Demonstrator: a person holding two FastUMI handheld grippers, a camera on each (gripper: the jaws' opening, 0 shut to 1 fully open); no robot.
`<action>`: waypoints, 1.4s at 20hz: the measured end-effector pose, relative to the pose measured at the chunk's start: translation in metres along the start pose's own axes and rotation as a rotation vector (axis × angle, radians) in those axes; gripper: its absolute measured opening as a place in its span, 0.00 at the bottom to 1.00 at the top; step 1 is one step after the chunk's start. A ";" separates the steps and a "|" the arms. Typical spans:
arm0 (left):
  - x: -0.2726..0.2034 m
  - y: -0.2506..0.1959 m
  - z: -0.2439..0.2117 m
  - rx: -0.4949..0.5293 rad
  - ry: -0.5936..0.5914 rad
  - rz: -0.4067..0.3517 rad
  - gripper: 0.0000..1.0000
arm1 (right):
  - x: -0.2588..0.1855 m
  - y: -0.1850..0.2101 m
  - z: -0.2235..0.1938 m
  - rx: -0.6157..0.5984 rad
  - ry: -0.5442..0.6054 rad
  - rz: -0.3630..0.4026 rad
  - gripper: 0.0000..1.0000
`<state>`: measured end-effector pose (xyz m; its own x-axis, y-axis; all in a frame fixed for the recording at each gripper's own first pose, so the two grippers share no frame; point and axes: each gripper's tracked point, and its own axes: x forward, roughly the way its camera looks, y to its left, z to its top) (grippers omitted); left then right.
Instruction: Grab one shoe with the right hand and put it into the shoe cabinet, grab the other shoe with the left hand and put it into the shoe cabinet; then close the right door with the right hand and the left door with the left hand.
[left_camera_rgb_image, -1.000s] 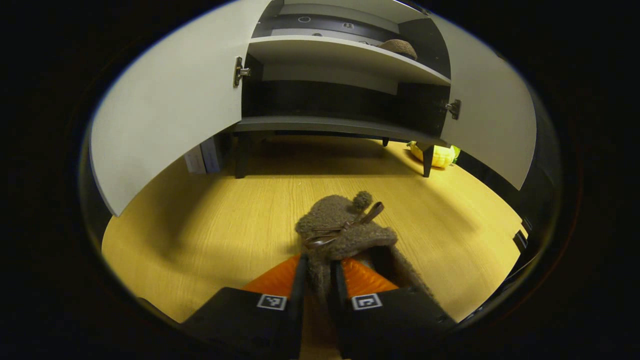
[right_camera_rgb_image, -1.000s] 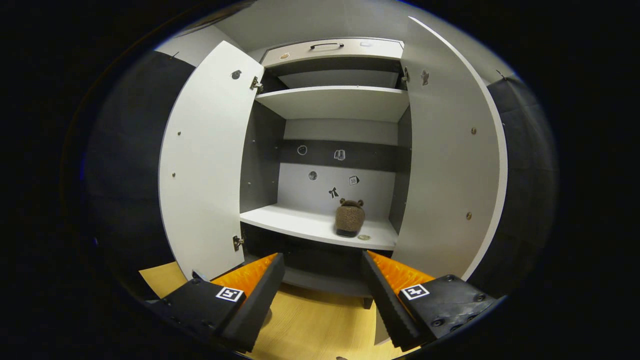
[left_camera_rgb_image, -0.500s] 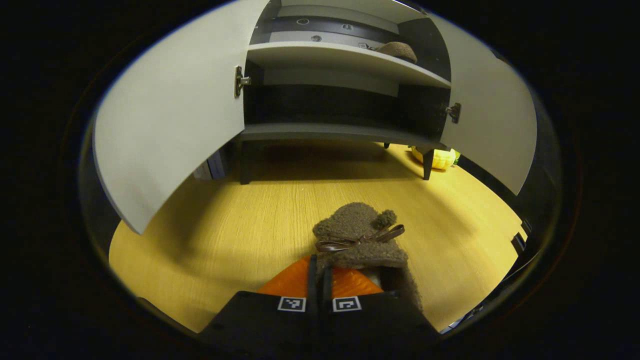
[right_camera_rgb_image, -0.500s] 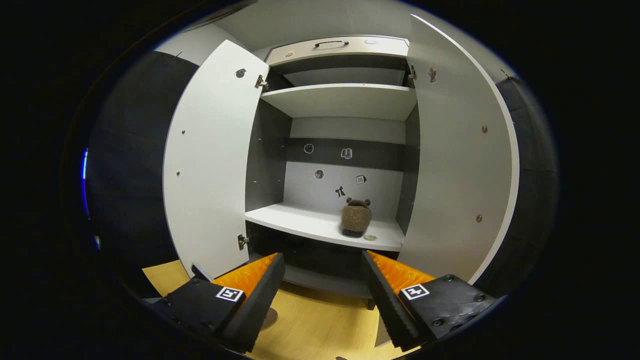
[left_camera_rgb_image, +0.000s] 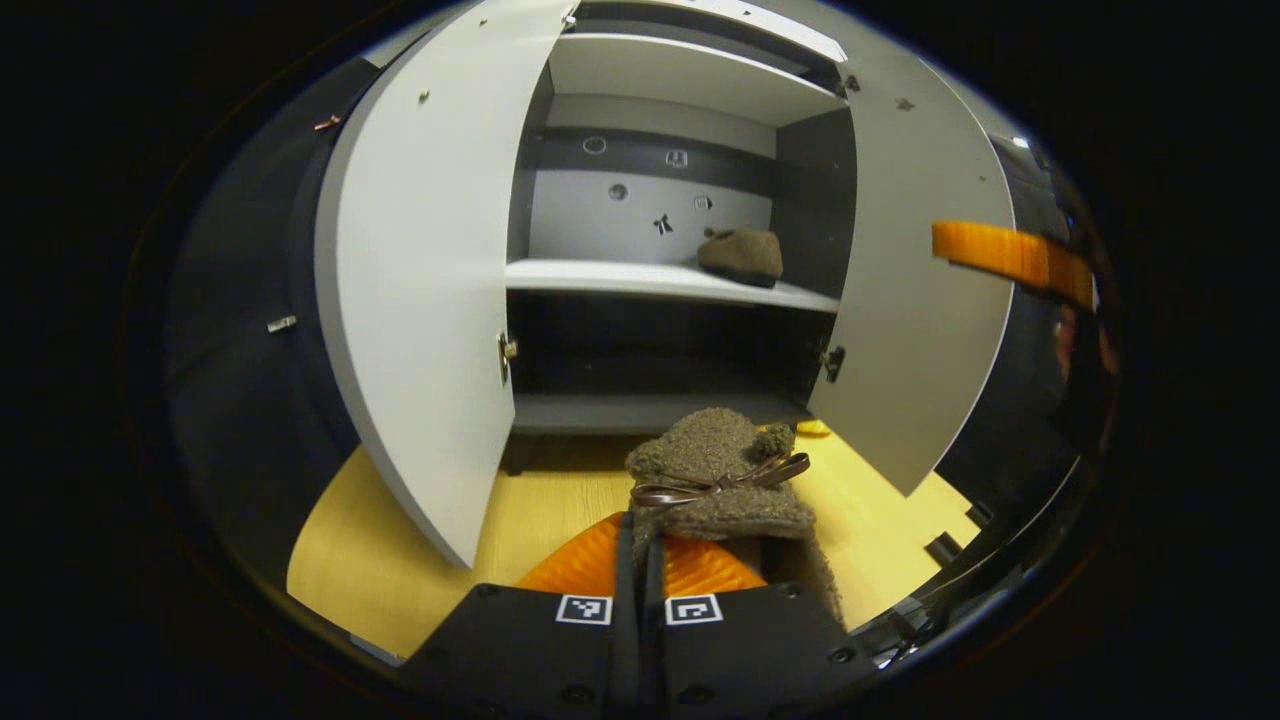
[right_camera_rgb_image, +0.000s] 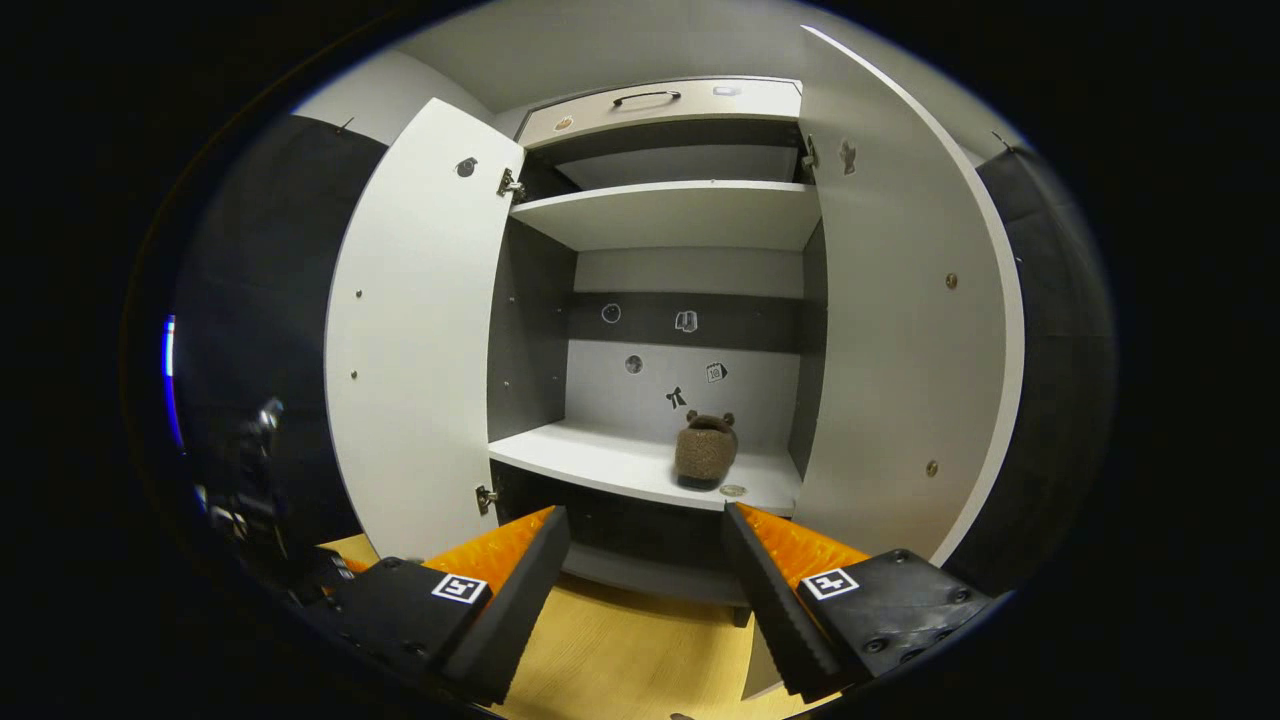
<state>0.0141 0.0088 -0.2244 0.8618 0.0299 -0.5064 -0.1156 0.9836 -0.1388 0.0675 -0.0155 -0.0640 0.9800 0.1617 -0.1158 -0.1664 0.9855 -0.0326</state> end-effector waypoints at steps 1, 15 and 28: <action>-0.003 0.004 0.026 0.015 -0.024 0.026 0.05 | -0.001 0.000 0.004 0.012 -0.002 0.011 0.98; 0.136 0.000 0.282 0.001 -0.253 0.101 0.05 | -0.022 -0.017 0.052 0.158 -0.106 0.137 0.98; 0.329 0.054 0.275 0.020 -0.014 0.211 0.05 | -0.010 0.007 0.050 0.114 -0.071 0.281 0.98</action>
<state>0.4275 0.1212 -0.1644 0.8262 0.2379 -0.5107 -0.2847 0.9585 -0.0140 0.0617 -0.0078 -0.0137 0.9030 0.4283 -0.0348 -0.4230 0.9003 0.1026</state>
